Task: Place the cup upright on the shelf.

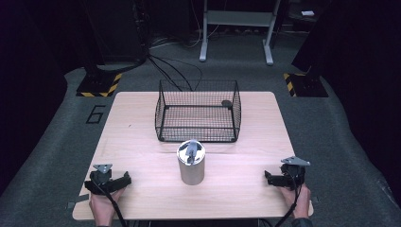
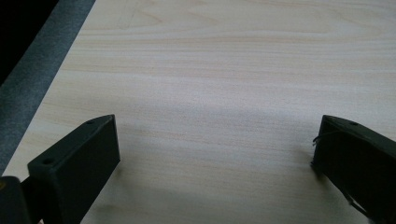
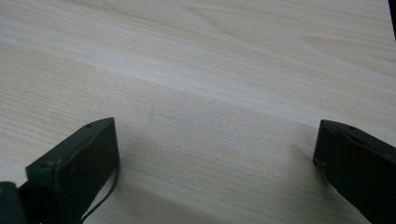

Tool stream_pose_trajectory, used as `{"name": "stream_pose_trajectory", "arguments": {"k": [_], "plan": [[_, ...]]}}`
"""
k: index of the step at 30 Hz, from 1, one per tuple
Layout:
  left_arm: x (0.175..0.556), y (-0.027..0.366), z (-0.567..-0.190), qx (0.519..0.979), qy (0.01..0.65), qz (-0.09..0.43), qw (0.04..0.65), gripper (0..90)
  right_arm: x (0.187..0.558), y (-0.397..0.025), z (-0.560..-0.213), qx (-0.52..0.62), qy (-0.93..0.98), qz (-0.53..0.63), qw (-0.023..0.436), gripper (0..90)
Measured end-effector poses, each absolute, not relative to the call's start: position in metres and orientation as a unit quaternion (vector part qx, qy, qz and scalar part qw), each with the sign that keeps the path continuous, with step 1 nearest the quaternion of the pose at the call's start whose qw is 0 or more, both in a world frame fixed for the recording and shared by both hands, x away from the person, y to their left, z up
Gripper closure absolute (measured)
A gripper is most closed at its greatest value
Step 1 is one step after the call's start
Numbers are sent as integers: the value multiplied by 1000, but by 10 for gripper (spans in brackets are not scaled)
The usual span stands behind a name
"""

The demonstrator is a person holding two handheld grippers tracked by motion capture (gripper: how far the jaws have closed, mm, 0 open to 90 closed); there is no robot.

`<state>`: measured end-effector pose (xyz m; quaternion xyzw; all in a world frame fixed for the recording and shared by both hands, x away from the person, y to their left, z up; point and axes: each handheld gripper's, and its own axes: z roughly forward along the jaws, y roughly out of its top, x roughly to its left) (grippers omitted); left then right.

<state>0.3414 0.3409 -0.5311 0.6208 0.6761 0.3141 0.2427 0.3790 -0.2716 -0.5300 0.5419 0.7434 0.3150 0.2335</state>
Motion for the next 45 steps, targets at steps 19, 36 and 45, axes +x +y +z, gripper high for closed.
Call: {"name": "stream_pose_trajectory", "arguments": {"k": [19,36,45], "plan": [[335,333,-528,650,645,285,282,0,380,-272,-530,541,745,316,229,0],[324,313,-504,677,597,268,338,0,380,-272,-530,538,747,315,230,0],[323,295,-486,683,570,264,373,0,380,-272,-530,538,746,315,233,0]]}}
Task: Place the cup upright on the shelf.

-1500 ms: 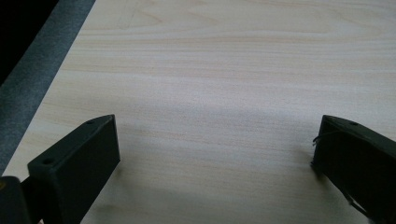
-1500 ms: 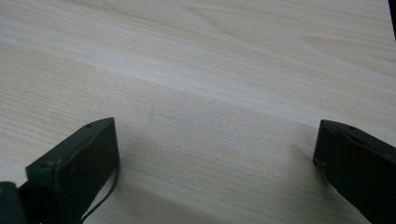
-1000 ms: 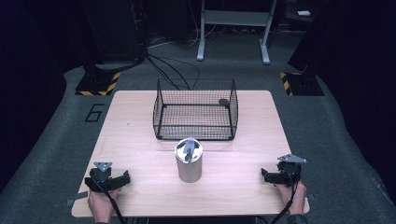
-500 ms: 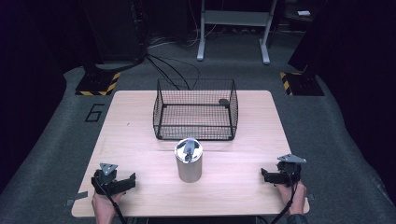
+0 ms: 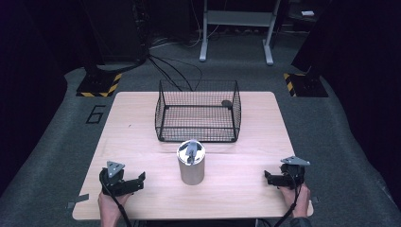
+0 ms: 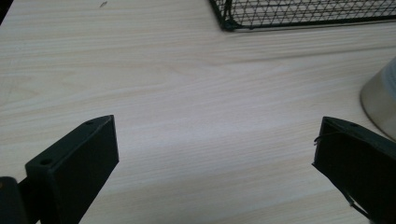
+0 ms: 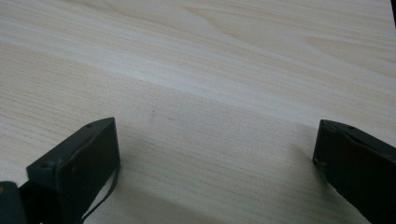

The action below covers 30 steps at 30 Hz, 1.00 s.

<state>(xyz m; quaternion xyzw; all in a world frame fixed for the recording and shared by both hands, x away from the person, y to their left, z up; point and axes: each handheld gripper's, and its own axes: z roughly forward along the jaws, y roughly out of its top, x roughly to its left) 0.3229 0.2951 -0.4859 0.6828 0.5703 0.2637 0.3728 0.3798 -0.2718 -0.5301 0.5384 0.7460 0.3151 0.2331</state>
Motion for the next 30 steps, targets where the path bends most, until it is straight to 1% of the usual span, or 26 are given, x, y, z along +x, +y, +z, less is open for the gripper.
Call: {"name": "stream_pose_trajectory", "arguments": {"k": [8,9,15,23,30], "plan": [[321,282,-485,698,553,243,385,0,380,-272,-530,537,746,317,232,1],[320,278,-486,695,550,240,396,0,380,-272,-530,537,746,317,232,1],[316,265,-485,706,528,222,416,0,380,-272,-530,538,746,315,233,0],[314,251,-477,705,504,216,450,0,380,-272,-530,538,746,315,234,1],[314,236,-469,721,468,205,468,0,380,-272,-530,538,746,314,233,1]]}}
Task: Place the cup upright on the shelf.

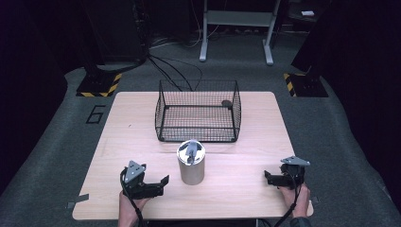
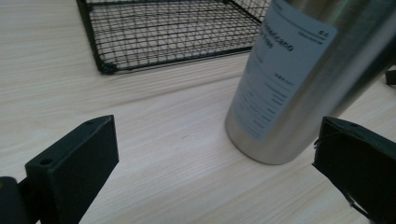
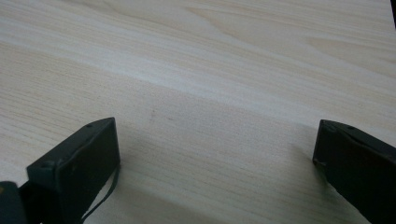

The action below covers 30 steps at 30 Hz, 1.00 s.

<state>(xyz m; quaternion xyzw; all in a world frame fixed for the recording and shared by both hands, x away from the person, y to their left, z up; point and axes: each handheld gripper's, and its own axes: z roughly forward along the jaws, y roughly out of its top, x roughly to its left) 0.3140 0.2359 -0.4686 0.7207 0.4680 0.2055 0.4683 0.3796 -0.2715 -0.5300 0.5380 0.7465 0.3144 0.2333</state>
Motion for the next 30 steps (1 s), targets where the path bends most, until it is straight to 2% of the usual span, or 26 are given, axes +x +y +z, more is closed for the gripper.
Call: {"name": "stream_pose_trajectory", "arguments": {"k": [19,30], "plan": [[319,208,-452,752,408,194,479,0,380,-272,-530,537,747,315,234,1],[324,197,-441,754,397,182,490,0,380,-271,-530,537,747,315,235,1]]}}
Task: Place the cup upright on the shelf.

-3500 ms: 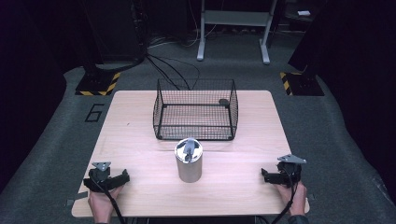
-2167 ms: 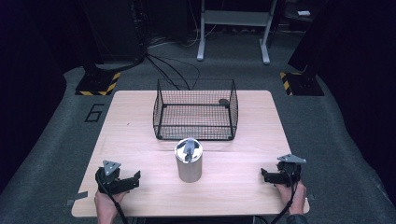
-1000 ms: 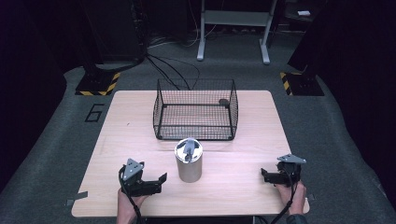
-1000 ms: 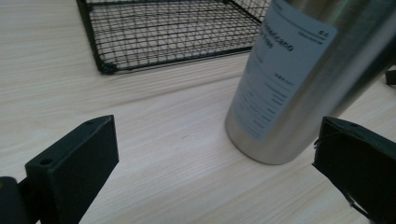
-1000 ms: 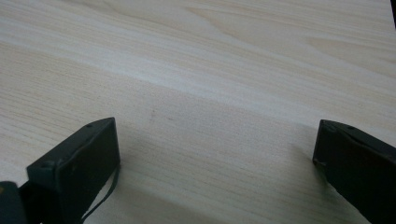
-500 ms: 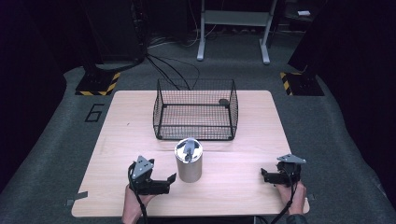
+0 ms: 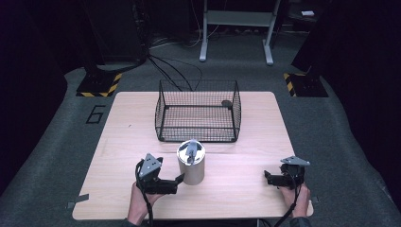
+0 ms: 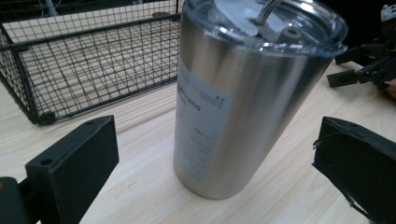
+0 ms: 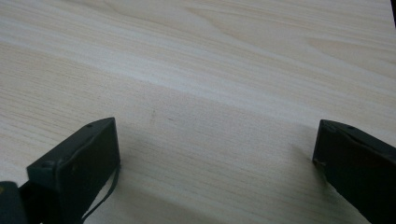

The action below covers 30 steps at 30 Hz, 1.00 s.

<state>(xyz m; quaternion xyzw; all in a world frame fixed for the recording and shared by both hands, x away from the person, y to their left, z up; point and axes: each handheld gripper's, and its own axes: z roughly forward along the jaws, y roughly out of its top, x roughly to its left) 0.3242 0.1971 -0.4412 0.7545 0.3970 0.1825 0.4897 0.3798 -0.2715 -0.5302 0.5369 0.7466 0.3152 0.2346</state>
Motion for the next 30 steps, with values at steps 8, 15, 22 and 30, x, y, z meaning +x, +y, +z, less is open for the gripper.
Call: {"name": "stream_pose_trajectory", "arguments": {"k": [8,15,22,30], "plan": [[330,189,-437,759,384,185,493,0,380,-272,-530,537,747,315,235,1],[334,180,-434,759,374,182,502,0,380,-271,-530,537,746,315,235,1],[338,174,-432,759,366,182,507,0,380,-271,-530,537,747,314,235,1],[343,168,-432,760,358,182,510,0,380,-271,-530,536,747,314,235,1]]}}
